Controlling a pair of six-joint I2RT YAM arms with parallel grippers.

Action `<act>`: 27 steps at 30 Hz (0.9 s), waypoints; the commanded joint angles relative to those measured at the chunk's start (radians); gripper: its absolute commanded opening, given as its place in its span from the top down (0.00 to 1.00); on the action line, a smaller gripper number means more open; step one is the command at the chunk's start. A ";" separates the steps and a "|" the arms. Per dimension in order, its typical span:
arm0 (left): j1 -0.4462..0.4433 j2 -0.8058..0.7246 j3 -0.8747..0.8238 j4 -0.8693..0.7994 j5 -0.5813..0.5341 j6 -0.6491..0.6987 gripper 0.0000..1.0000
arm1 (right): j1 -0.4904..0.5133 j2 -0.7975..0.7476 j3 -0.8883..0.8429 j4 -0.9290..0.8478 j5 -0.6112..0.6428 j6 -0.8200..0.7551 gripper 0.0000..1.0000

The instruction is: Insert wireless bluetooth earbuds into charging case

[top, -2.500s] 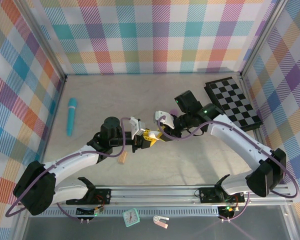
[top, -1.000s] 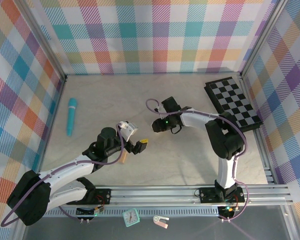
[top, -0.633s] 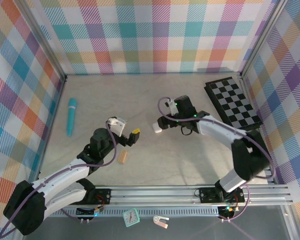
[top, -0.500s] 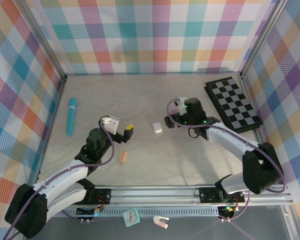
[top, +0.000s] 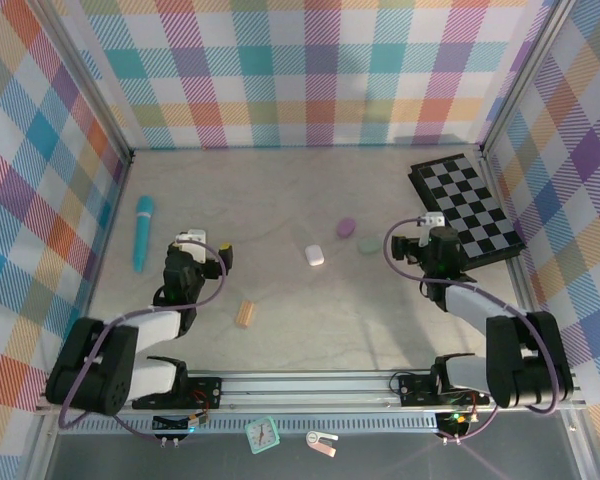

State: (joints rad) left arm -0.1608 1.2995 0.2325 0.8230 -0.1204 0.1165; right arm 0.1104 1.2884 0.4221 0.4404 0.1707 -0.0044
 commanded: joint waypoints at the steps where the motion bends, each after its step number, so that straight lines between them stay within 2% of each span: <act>1: 0.033 0.098 0.020 0.173 0.056 -0.009 0.00 | -0.028 0.051 -0.019 0.209 -0.049 0.016 0.01; 6: 0.094 0.285 0.070 0.260 0.115 -0.050 0.01 | -0.064 0.092 -0.019 0.264 -0.107 0.014 0.01; 8: 0.119 0.268 0.104 0.166 0.138 -0.075 0.00 | -0.076 0.122 -0.035 0.324 -0.116 0.014 0.01; 10: 0.130 0.283 0.133 0.139 0.156 -0.083 0.00 | -0.080 0.148 -0.037 0.352 -0.121 0.016 0.01; 12: 0.134 0.281 0.188 0.022 0.174 -0.078 0.00 | -0.081 0.189 -0.032 0.377 -0.114 0.018 0.01; 14: 0.132 0.282 0.185 0.030 0.169 -0.079 0.00 | -0.081 0.262 -0.027 0.448 -0.095 0.023 0.01; 16: 0.131 0.283 0.184 0.031 0.166 -0.078 0.00 | -0.086 0.242 -0.018 0.399 -0.100 0.028 0.01; 27: 0.124 0.282 0.186 0.028 0.150 -0.074 0.00 | -0.088 0.250 -0.019 0.409 -0.092 0.033 0.01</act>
State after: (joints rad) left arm -0.0406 1.5795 0.4095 0.8577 0.0257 0.0479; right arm 0.0315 1.5421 0.3985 0.8066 0.0856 0.0147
